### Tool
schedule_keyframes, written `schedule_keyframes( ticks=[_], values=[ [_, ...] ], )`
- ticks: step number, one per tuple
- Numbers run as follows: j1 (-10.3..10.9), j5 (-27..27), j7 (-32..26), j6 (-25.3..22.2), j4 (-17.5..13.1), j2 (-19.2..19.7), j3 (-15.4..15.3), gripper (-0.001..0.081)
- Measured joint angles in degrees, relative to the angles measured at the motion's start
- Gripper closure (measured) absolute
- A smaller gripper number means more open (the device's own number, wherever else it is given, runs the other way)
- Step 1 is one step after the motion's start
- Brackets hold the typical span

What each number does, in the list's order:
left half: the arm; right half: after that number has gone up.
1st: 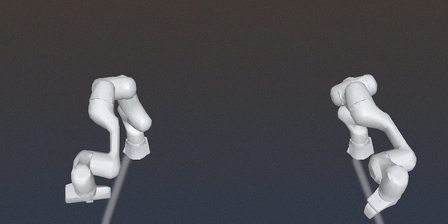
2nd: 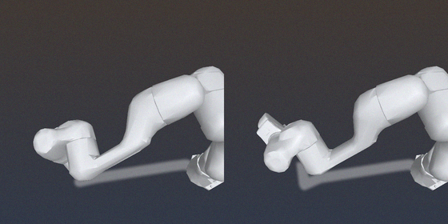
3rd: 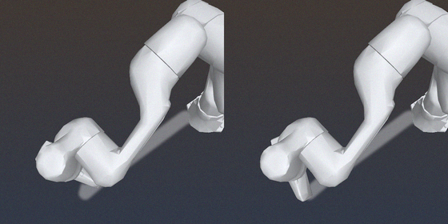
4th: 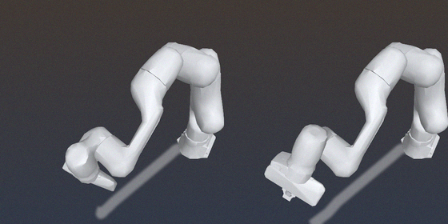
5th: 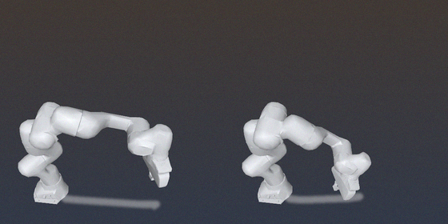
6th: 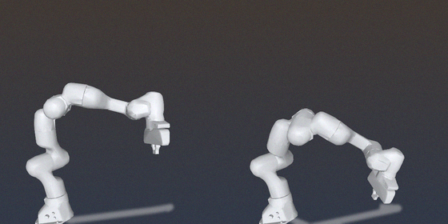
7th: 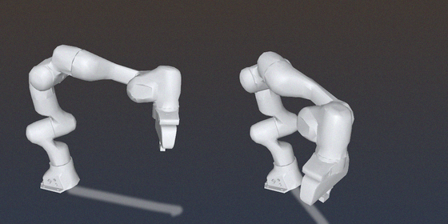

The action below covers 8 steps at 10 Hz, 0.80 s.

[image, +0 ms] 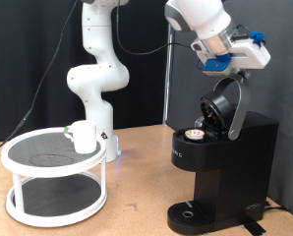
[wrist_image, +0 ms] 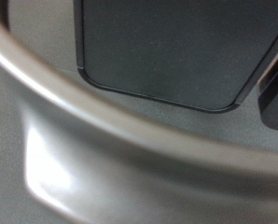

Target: Make a cup of coffee with the keurig machine

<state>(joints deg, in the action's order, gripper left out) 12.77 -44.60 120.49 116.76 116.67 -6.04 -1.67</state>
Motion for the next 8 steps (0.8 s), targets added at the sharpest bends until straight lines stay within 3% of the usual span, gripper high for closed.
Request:
schedule_keyframes(
  ticks=[8],
  values=[
    [-3.0,0.0,-4.1,2.4,4.6,-4.7,3.0,0.0806]
  ],
)
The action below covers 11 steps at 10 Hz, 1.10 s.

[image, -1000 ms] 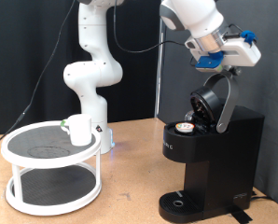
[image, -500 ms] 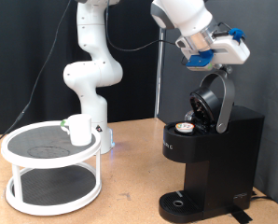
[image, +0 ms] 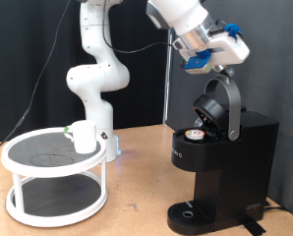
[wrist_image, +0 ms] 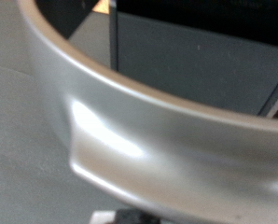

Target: Make a cup of coffee with the keurig machine

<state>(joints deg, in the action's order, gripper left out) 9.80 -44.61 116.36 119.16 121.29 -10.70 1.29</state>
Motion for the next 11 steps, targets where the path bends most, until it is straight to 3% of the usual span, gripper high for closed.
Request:
schedule_keyframes(
  ticks=[5,11],
  values=[
    [-2.7,1.9,-5.0,-2.3,1.7,-0.4,2.9,0.0806],
    [-4.9,6.3,-7.3,-1.9,4.3,-0.1,4.3,0.0806]
  ],
)
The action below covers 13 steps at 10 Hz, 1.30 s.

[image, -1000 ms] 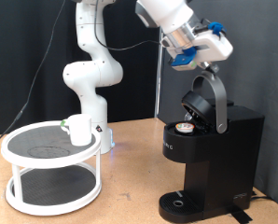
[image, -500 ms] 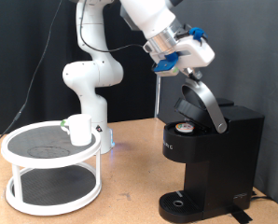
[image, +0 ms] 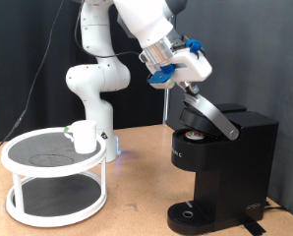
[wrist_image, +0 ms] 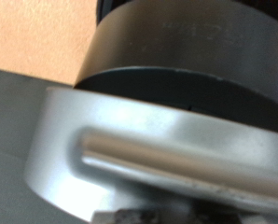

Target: Make a cup of coffee with the keurig machine

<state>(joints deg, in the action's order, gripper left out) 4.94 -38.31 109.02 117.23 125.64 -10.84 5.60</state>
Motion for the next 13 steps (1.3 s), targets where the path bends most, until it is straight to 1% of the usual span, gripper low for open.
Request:
schedule_keyframes(
  ticks=[3,5,11,13],
  values=[
    [-1.3,2.4,-1.1,0.8,2.2,1.2,0.6,0.0806],
    [-1.9,2.5,-2.0,1.7,2.7,2.1,0.7,0.0806],
    [-2.2,2.9,-2.8,5.8,4.5,6.1,0.7,0.0806],
    [-2.3,2.8,-3.1,6.1,4.4,6.4,0.7,0.0806]
  ],
)
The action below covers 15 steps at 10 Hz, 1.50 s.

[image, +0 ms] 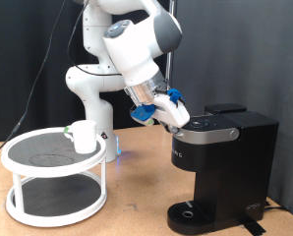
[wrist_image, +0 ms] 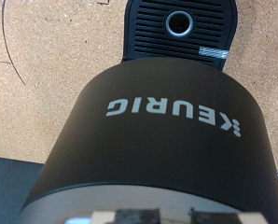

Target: Make a cup of coffee with the keurig machine

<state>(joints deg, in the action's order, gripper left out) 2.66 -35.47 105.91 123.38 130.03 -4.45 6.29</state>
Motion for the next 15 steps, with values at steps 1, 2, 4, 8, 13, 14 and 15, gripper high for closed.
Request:
schedule_keyframes(
  ticks=[1,2,4,8,13,14,15],
  values=[
    [0.0,0.0,-0.2,0.0,0.0,0.0,0.0,0.0806],
    [0.0,0.0,-0.5,0.0,0.0,0.0,0.0,0.0806],
    [0.0,-0.7,-2.7,0.0,0.1,0.0,0.3,0.0806],
    [-1.0,-4.7,-7.5,-1.0,0.8,-0.8,2.4,0.0806],
    [-1.9,-8.3,-9.2,-7.1,-0.5,-3.2,4.6,0.0806],
    [-1.9,-8.8,-8.9,-3.8,0.1,-3.3,4.2,0.0806],
    [-1.8,-10.8,-8.8,1.0,1.5,-3.7,3.6,0.0806]
  ],
)
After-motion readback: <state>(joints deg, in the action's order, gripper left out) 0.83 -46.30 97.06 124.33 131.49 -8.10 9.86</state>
